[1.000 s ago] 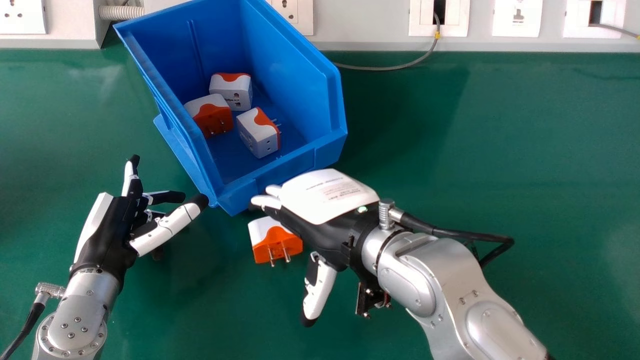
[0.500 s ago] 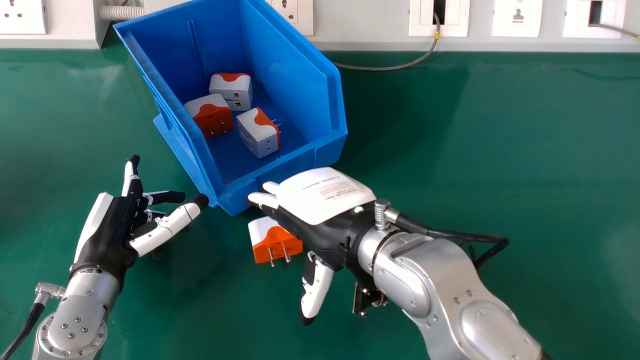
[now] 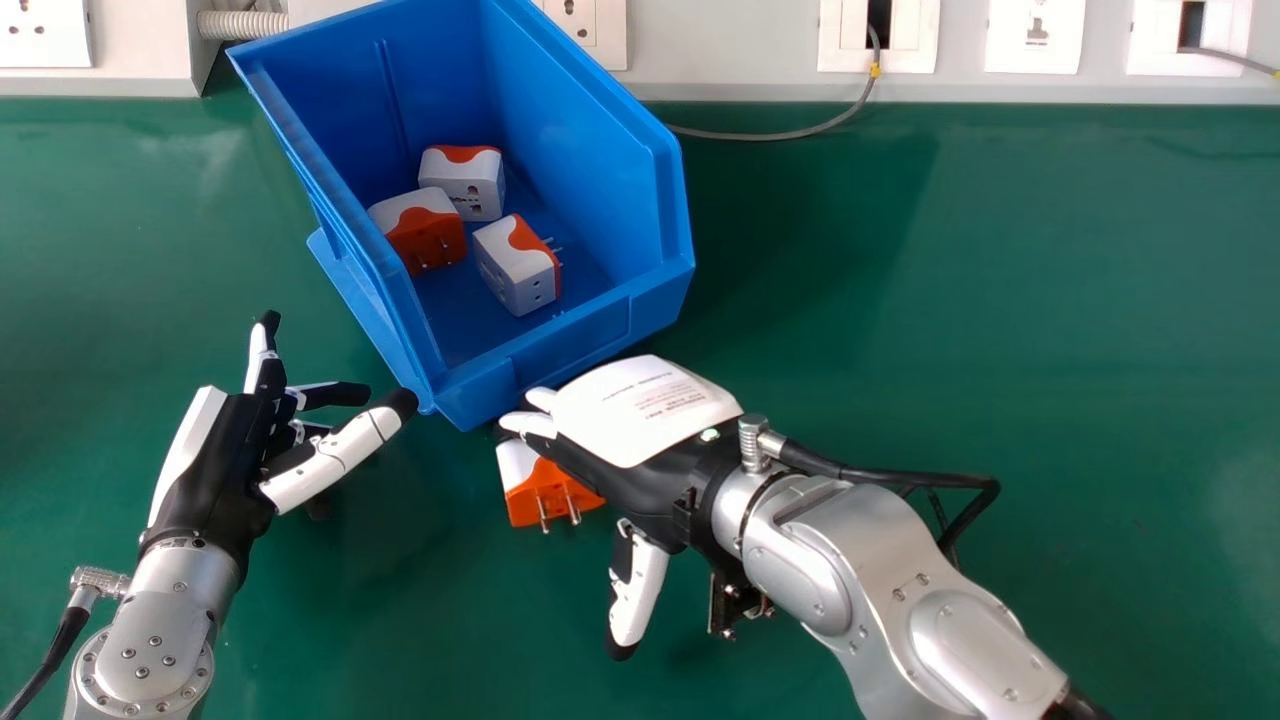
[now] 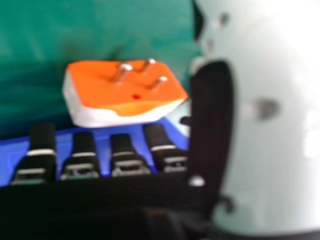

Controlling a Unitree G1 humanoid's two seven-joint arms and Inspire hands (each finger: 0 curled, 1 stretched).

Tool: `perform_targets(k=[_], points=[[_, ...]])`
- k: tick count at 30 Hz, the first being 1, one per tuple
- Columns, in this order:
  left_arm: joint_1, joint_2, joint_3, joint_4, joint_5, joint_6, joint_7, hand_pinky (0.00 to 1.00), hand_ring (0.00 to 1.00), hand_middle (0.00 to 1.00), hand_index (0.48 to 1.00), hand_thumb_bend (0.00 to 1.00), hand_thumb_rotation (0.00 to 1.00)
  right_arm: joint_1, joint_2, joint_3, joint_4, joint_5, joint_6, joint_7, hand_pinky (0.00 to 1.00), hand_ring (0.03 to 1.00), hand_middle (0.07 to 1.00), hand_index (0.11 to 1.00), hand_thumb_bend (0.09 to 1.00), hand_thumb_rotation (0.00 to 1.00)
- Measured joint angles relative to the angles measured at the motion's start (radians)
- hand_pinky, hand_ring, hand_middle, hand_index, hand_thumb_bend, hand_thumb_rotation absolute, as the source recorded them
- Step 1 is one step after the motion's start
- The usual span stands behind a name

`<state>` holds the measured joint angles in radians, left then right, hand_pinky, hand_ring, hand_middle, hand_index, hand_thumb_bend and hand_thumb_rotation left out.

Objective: Pick all objects and put in blue box

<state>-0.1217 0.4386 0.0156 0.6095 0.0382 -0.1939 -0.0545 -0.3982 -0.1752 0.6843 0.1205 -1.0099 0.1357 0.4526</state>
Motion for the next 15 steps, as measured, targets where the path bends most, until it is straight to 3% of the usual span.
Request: perform_targets(k=[15], points=[[0.005,0.001,0.0,0.001,-0.001,0.003,0.0,0.57,0.66,0.77,0.835,0.77,0.53,-0.041,0.079,0.067,0.241,0.003,-0.042,-0.192,0.86,0.937,0.959,0.913,0.939,0.12]])
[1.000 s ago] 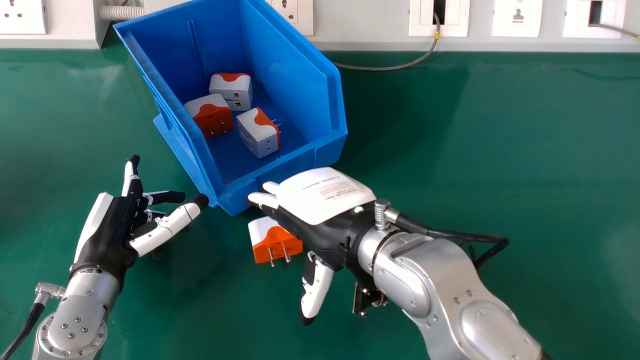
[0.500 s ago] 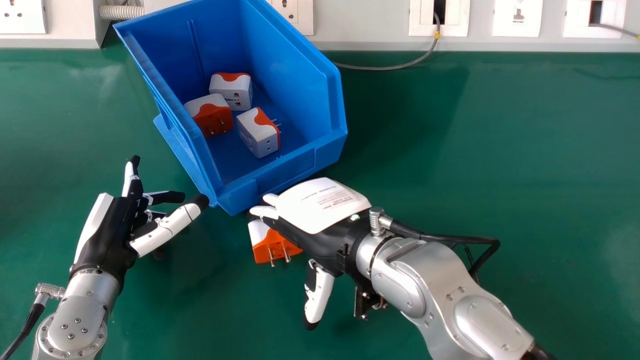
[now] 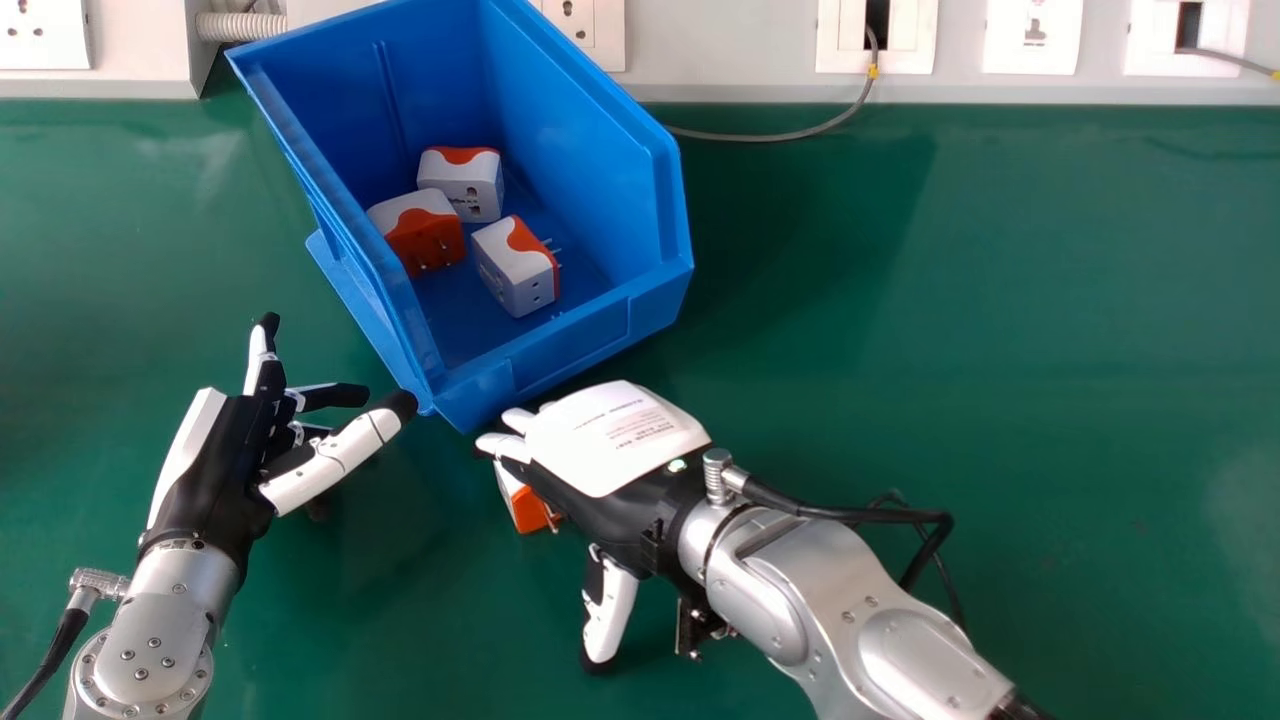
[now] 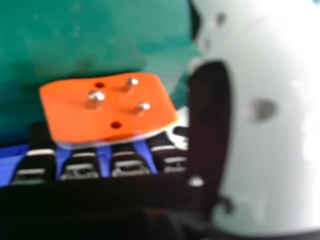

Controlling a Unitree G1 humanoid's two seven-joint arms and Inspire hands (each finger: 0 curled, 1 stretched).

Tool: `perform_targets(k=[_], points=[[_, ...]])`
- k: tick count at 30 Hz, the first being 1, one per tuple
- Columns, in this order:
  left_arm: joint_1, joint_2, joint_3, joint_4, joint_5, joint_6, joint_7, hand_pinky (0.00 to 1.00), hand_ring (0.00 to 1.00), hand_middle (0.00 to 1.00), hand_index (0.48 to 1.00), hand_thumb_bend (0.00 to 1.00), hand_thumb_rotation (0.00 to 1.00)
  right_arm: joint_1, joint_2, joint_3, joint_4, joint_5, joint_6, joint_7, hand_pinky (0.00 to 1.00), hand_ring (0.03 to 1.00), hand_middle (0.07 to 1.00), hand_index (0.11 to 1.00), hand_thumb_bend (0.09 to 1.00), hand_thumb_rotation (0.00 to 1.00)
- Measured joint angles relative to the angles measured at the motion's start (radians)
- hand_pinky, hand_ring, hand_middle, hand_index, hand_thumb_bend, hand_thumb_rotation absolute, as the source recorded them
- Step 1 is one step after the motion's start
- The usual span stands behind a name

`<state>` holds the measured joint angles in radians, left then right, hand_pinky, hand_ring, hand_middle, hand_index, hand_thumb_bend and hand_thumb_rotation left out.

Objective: Pick all objects and put in blue box

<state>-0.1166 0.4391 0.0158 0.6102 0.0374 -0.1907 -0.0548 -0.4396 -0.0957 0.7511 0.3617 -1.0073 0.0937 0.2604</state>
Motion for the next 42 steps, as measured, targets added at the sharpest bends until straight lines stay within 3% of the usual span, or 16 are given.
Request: perform_targets(k=[15,35,42], points=[[0.009,0.002,-0.001,0.005,0.004,0.007,0.0,0.57,0.66,0.77,0.836,0.76,0.53,-0.132,0.082,0.033,0.286,0.055,-0.063,-0.129,0.87,0.945,0.967,0.937,0.899,0.06],[0.014,0.002,-0.001,0.004,0.004,0.008,0.0,0.57,0.66,0.77,0.836,0.76,0.54,-0.159,0.09,0.053,0.332,0.066,-0.057,-0.146,0.87,0.948,0.965,0.929,0.894,0.07],[0.015,0.002,-0.001,0.004,0.004,0.009,0.0,0.57,0.66,0.77,0.836,0.76,0.54,-0.169,0.092,0.065,0.34,0.067,-0.057,-0.145,0.83,0.906,0.927,0.872,0.882,0.07]])
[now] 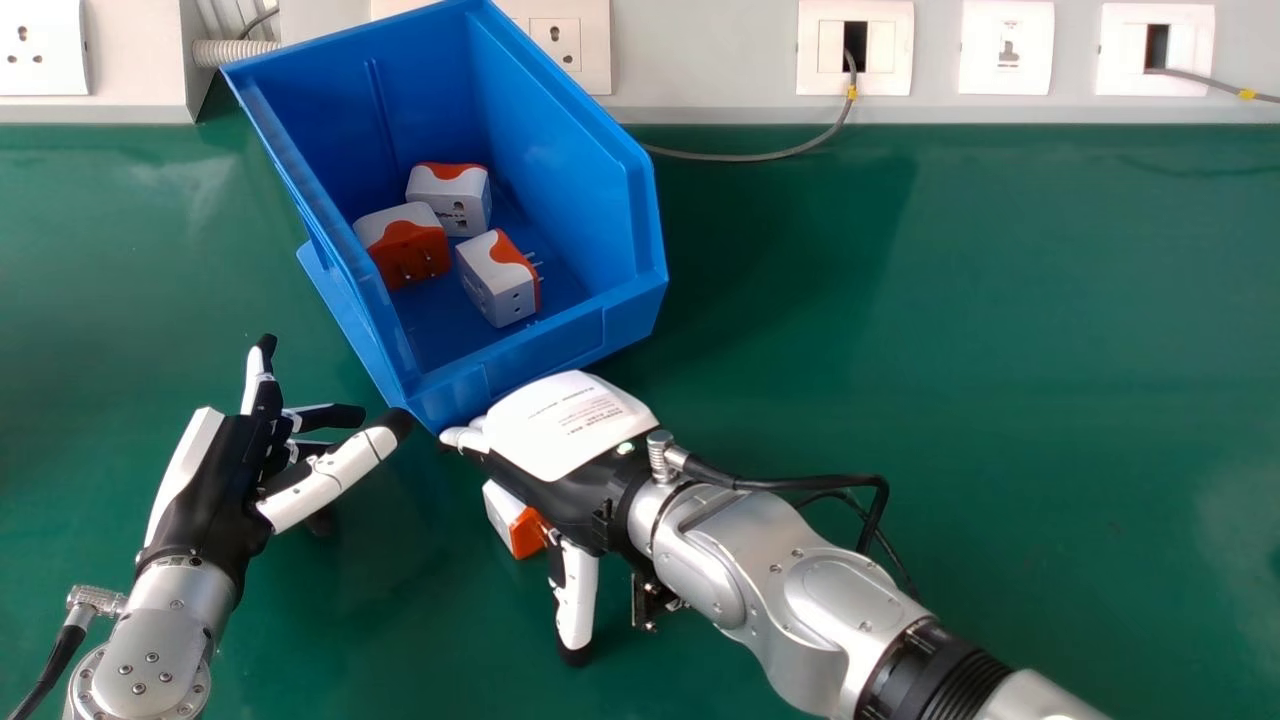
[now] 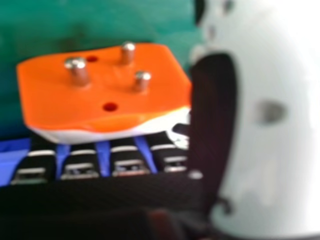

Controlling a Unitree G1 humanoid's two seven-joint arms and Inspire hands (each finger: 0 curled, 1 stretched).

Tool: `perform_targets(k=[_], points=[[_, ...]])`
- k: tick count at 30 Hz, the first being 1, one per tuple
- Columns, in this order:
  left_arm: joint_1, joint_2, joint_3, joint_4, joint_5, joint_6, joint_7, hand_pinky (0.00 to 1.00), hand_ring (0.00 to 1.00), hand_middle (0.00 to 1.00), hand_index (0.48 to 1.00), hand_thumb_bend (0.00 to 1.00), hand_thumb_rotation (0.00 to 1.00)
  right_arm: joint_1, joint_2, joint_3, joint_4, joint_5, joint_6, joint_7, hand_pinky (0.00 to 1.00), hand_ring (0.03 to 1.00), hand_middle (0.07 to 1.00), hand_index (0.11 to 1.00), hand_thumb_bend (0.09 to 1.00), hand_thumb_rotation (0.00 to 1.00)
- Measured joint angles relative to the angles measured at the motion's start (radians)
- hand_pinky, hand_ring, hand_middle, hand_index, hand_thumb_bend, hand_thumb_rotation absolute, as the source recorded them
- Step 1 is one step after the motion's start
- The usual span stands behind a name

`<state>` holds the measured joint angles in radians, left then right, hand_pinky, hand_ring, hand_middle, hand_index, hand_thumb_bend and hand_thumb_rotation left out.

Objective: Pick all objects and put in blue box

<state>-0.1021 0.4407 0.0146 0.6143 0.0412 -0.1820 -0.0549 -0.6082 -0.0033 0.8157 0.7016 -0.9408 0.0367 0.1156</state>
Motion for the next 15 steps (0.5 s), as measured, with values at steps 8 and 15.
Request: perform_targets(k=[8,15], points=[[0.001,0.0,0.0,-0.003,0.0,0.003,0.0,0.57,0.66,0.77,0.836,0.76,0.54,-0.004,0.002,-0.005,0.017,0.038,-0.018,-0.014,0.69,0.768,0.823,0.757,0.769,0.04],[0.001,0.001,0.0,-0.003,0.0,0.003,0.0,0.57,0.66,0.77,0.836,0.76,0.53,0.003,-0.013,-0.036,0.055,0.089,-0.094,-0.061,0.48,0.58,0.636,0.606,0.625,0.03]])
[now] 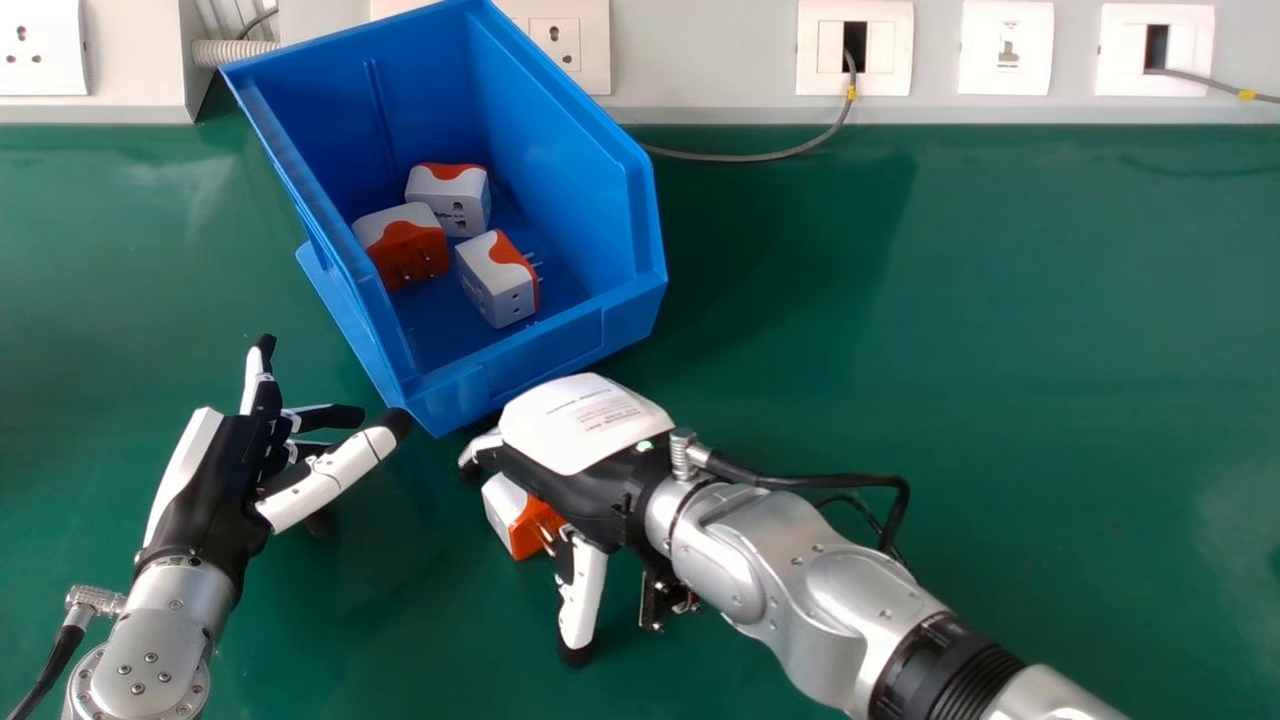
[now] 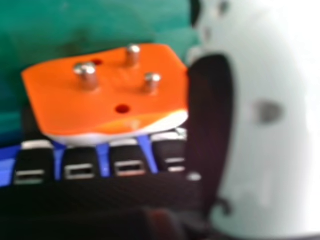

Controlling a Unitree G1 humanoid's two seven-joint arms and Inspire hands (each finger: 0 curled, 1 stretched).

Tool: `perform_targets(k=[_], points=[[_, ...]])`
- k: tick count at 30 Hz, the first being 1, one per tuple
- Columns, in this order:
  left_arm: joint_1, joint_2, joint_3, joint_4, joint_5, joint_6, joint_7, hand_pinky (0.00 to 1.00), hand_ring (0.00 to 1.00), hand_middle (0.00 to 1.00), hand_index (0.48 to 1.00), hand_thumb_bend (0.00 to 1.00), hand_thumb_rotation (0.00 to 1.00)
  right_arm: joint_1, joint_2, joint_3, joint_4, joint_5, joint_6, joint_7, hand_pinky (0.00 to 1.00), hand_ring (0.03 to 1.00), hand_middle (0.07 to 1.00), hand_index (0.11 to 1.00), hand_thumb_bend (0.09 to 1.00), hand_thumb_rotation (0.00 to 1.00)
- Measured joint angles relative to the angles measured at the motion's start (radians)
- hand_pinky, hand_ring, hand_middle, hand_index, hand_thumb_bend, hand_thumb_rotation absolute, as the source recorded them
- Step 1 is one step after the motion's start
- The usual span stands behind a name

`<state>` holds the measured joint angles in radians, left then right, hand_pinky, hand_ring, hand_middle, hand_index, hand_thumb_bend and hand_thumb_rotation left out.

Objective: Pick all objects and put in blue box

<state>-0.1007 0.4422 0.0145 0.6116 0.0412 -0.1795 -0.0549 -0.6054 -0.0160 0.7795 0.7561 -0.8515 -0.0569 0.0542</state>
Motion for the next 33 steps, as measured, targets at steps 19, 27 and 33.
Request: perform_targets(k=[19,27,33], points=[[-0.006,-0.002,0.0,-0.003,-0.002,-0.002,-0.005,0.57,0.66,0.77,0.835,0.76,0.54,-0.004,-0.003,-0.009,0.022,0.021,-0.046,-0.064,0.31,0.408,0.462,0.537,0.535,0.0],[-0.006,-0.003,0.0,-0.007,-0.002,-0.002,-0.006,0.57,0.66,0.77,0.835,0.76,0.54,0.001,-0.011,-0.012,0.002,0.024,-0.056,-0.061,0.27,0.379,0.447,0.532,0.529,0.0],[-0.007,-0.003,0.0,-0.008,-0.002,-0.004,-0.006,0.57,0.66,0.77,0.835,0.77,0.54,0.023,-0.023,-0.025,-0.038,0.028,-0.054,-0.043,0.25,0.37,0.449,0.527,0.528,0.0]])
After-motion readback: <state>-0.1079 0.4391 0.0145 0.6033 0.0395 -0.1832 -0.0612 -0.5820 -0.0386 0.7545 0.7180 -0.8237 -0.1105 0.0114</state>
